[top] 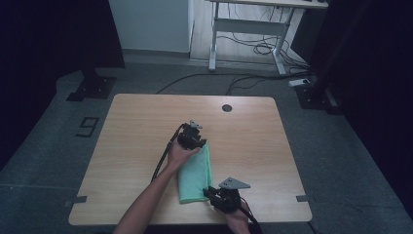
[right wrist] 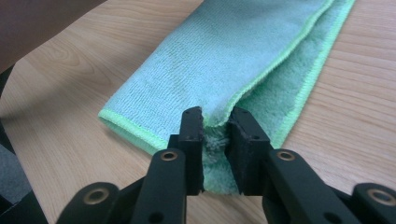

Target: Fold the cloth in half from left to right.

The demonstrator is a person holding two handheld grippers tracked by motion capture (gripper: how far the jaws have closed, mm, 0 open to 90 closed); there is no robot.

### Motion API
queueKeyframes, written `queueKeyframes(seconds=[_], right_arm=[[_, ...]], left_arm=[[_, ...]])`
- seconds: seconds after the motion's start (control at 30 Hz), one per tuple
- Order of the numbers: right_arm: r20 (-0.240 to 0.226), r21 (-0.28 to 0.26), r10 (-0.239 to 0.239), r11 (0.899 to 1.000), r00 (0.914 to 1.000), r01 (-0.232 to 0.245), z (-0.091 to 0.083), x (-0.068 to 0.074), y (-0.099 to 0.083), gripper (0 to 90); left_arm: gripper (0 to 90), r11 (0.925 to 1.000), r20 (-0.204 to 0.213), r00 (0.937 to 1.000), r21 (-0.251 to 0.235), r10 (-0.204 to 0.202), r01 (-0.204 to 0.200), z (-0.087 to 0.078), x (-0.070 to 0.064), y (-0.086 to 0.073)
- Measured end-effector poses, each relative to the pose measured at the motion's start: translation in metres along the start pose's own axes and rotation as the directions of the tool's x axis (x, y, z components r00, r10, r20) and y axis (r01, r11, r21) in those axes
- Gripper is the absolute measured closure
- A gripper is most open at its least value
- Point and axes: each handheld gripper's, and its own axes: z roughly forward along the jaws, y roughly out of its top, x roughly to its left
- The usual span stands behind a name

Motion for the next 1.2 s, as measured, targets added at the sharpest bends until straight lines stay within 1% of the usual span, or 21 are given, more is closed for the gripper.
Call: queueKeyframes(seconds=[0.07,0.1,0.17,0.27,0.4,0.43,0.53,0.67,0.73,0.9,0.97,1.03,1.2], right_arm=[[0.008,0.000,0.004,1.000,1.0000,-0.004,-0.002,-0.001,-0.001,75.9],[0.009,0.001,0.008,1.000,0.9999,-0.008,-0.003,-0.001,-0.001,77.3],[0.016,0.007,0.012,1.000,0.9998,-0.012,-0.004,-0.002,-0.001,78.0],[0.016,0.006,0.013,1.000,0.9998,-0.013,-0.006,-0.003,-0.001,77.7],[0.024,0.015,0.029,0.999,0.9993,-0.029,-0.009,-0.007,-0.001,78.4],[0.027,0.017,0.031,0.999,0.9991,-0.031,-0.009,-0.008,-0.001,78.0],[0.049,0.027,0.029,0.999,0.9984,-0.030,-0.010,-0.009,-0.002,74.7],[0.077,0.051,0.029,0.998,0.9966,-0.033,-0.009,-0.013,-0.004,75.4],[0.083,0.060,0.031,0.998,0.9961,-0.036,-0.010,-0.014,-0.004,75.4],[0.115,0.055,0.041,0.997,0.9926,-0.047,-0.014,-0.018,-0.006,68.9],[0.134,0.051,0.038,0.998,0.9903,-0.045,-0.015,-0.017,-0.005,62.9],[0.155,0.047,0.025,0.998,0.9876,-0.032,-0.016,-0.016,-0.004,60.7],[0.164,0.032,0.013,0.999,0.9864,-0.018,-0.017,-0.016,-0.002,58.0]], left_arm=[[64.3,1.0000,0.001,1.0000,0.007,0.002,-0.002,0.002,0.000,-0.005],[64.0,0.9999,0.003,1.0000,0.010,0.004,-0.004,0.003,0.000,-0.007],[63.6,1.0000,0.009,0.9999,0.007,0.006,-0.006,0.004,0.000,-0.010],[62.8,0.9996,0.000,0.9997,0.015,0.023,-0.023,0.007,-0.001,-0.014],[62.7,0.9994,-0.003,0.9997,0.024,0.024,-0.024,0.013,0.000,-0.019],[62.7,0.9995,-0.005,0.9997,0.019,0.024,-0.024,0.015,0.000,-0.021],[62.9,0.9995,-0.007,0.9995,0.008,0.031,-0.031,0.015,-0.001,-0.022],[63.0,0.9994,-0.006,0.9994,0.009,0.033,-0.033,0.015,0.000,-0.023],[63.0,0.9994,-0.006,0.9994,0.007,0.035,-0.035,0.016,0.000,-0.023],[63.0,0.9993,-0.008,0.9992,-0.003,0.039,-0.039,0.016,0.000,-0.024],[62.9,0.9992,-0.011,0.9992,-0.003,0.039,-0.039,0.016,-0.001,-0.024],[62.6,0.9991,-0.013,0.9991,-0.002,0.041,-0.041,0.016,-0.001,-0.024],[62.3,0.9992,-0.013,0.9991,-0.002,0.040,-0.040,0.016,-0.001,-0.023]])
